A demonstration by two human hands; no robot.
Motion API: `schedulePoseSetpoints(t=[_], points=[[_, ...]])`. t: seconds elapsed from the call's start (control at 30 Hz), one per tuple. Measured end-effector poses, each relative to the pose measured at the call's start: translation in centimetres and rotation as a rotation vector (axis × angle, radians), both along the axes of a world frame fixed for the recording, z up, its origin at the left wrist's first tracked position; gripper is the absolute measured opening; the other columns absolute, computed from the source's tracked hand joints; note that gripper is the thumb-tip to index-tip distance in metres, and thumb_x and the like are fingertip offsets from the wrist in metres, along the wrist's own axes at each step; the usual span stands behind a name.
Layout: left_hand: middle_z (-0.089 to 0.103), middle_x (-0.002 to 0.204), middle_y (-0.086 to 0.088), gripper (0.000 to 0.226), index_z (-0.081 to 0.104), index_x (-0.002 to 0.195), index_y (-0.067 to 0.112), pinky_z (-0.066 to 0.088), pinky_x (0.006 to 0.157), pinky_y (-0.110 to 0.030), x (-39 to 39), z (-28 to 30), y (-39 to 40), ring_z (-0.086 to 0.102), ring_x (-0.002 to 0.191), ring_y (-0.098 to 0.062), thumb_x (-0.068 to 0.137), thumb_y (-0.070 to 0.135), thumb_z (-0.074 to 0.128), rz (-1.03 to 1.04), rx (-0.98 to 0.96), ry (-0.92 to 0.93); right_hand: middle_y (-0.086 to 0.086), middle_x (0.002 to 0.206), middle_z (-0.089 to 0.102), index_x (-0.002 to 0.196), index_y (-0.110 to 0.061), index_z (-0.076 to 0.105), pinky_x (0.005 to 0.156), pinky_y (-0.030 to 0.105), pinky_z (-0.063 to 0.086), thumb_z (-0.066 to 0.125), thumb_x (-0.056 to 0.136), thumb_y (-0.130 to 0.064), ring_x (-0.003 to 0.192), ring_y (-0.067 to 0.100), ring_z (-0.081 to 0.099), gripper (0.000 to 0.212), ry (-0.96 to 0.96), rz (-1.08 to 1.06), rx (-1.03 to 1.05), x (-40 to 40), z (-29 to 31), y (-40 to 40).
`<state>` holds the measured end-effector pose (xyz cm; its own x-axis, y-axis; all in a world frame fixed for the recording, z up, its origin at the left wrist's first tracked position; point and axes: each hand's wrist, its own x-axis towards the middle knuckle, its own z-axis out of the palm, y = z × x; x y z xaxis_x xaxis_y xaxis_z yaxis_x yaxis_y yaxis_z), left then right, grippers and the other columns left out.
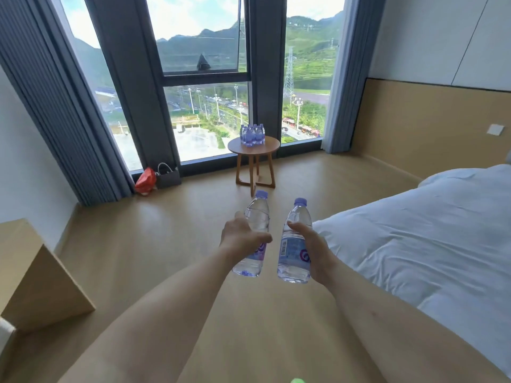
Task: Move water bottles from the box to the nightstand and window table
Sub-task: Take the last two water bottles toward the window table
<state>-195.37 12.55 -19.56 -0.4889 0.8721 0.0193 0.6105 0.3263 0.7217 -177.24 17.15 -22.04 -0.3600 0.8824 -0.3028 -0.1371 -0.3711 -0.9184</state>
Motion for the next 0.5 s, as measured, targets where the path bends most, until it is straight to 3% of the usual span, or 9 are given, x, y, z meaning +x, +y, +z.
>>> schedulePoseSetpoints(t=[0.1,0.2,0.27,0.37,0.5], points=[[0.055,0.088,0.006,0.074,0.046,0.111,0.025,0.044,0.054,-0.025,-1.6,-0.5,6.9,0.054,0.076,-0.008,0.057,0.052,0.089,-0.001,0.016,0.005,0.020,0.100,0.071,0.125,-0.009,0.061,0.094,0.059,0.058,0.076,0.082,-0.045,0.092,0.038,0.072,0.058,-0.021,-0.002,0.030,-1.8,-0.6,7.1],[0.052,0.087,0.008,0.073,0.043,0.111,0.025,0.042,0.053,-0.023,-3.4,-0.3,13.9,0.054,0.074,-0.009,0.061,0.049,0.090,0.015,0.007,0.004,0.025,0.114,0.070,0.129,-0.012,0.058,0.098,0.059,0.056,0.074,0.085,-0.046,0.105,0.043,0.071,0.059,-0.041,0.038,0.040,-3.7,-0.3,14.6],[0.051,0.086,0.008,0.073,0.043,0.111,0.025,0.040,0.051,-0.022,-4.6,0.3,18.4,0.054,0.073,-0.009,0.062,0.049,0.091,0.031,-0.005,0.007,0.028,0.116,0.070,0.131,-0.009,0.058,0.099,0.059,0.055,0.074,0.086,-0.043,0.102,0.043,0.070,0.059,-0.039,0.053,0.036,-4.9,0.3,19.4],[0.052,0.087,0.007,0.072,0.045,0.110,0.024,0.039,0.050,-0.022,-6.6,1.8,24.6,0.054,0.073,-0.009,0.061,0.048,0.091,0.066,0.023,-0.013,0.022,0.096,0.071,0.129,-0.006,0.059,0.081,0.049,0.061,0.074,0.087,-0.039,0.084,0.036,0.071,0.056,-0.025,0.067,0.049,-7.0,1.8,26.3],[0.054,0.091,0.005,0.072,0.045,0.114,0.023,0.042,0.053,-0.022,-9.7,2.6,31.6,0.056,0.076,-0.010,0.063,0.047,0.091,0.101,0.036,-0.047,0.013,0.079,0.072,0.123,-0.007,0.062,0.060,0.037,0.058,0.075,0.087,-0.036,0.066,0.029,0.073,0.048,0.008,0.097,0.033,-10.7,2.4,33.5]])
